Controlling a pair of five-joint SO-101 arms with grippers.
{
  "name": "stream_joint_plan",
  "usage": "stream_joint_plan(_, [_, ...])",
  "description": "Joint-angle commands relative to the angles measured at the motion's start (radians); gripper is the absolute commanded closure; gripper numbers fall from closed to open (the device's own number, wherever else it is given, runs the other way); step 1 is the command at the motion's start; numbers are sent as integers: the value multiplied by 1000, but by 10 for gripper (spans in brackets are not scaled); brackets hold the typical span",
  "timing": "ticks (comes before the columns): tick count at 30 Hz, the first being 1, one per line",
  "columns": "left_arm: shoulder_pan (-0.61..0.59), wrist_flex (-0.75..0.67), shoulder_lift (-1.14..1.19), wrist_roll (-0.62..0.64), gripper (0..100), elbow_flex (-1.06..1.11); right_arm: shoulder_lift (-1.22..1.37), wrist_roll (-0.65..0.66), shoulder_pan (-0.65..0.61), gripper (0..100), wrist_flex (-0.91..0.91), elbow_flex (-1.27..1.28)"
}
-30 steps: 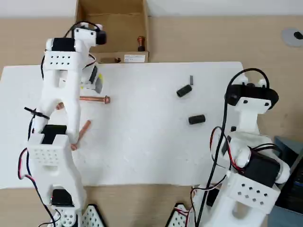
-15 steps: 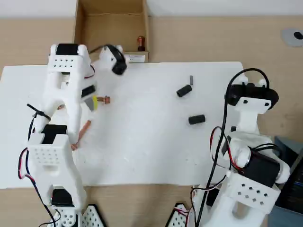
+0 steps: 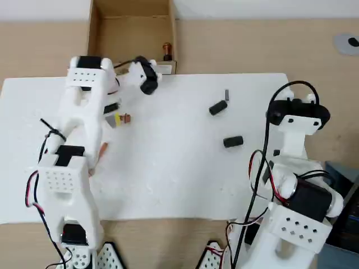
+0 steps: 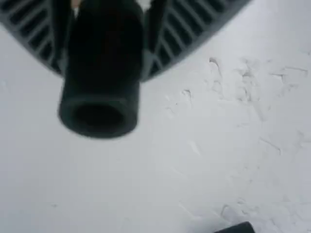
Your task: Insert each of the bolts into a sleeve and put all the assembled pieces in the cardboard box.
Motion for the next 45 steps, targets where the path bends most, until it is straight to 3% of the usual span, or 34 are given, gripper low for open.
stream_joint_plan(1, [28, -9, -1, -6, 806, -12, -12, 0, 4, 988, -23, 1])
stream_joint_plan(7, [44, -58, 5, -6, 912, 0, -12, 0, 4, 988, -23, 1])
stream_joint_plan(25, [35, -98, 177, 2, 922, -44, -12, 0, 4, 988, -23, 1])
stream_joint_plan(31, [34, -94, 200, 9, 998, -44, -12, 0, 4, 988, -23, 1])
stream_joint_plan(34, [28, -66, 200, 66, 998, -91, -12, 0, 4, 988, -23, 1])
stream_joint_plan(41, [43, 227, 200, 212, 998, -407, -13, 0, 2, 988, -23, -7])
stream_joint_plan(45, [52, 292, 200, 417, 998, -569, -13, 2, 2, 988, -18, -61])
